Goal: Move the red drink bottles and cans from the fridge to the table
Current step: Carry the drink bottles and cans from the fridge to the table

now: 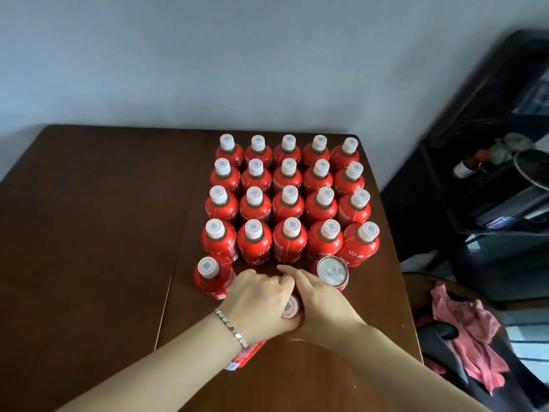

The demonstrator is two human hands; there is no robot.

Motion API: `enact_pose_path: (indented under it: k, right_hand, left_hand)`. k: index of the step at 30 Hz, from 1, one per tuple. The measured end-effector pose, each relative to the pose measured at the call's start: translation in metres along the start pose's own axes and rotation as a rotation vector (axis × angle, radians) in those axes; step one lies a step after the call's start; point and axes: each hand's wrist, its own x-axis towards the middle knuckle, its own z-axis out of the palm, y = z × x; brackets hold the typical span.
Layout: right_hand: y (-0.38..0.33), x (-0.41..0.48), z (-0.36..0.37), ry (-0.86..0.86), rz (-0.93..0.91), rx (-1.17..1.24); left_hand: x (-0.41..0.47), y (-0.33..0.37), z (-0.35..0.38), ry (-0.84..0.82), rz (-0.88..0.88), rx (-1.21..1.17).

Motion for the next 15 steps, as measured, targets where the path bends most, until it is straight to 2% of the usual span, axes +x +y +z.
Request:
enact_pose_path:
  k: [4, 9, 12, 15]
  right_hand:
    - [0.005, 0.004, 0.006, 0.011, 0.045, 0.053]
    - [0.005, 0.016, 0.015, 0.169, 0.118, 0.216]
    - [0.009, 0.028, 0.022, 0.247, 0.112, 0.215]
    - [0.014, 0.037, 0.031, 0.244, 0.102, 0.204]
  left_hand:
    - [0.001, 0.001, -0.008, -0.045, -0.052, -0.020]
    - [0.007, -0.017, -0.013, -0.163, -0.353, -0.031]
    - [0.012, -0.029, -0.003, -0.213, -0.384, 0.022]
    - [0.016, -0.032, 0.003, -0.303, -0.385, 0.048]
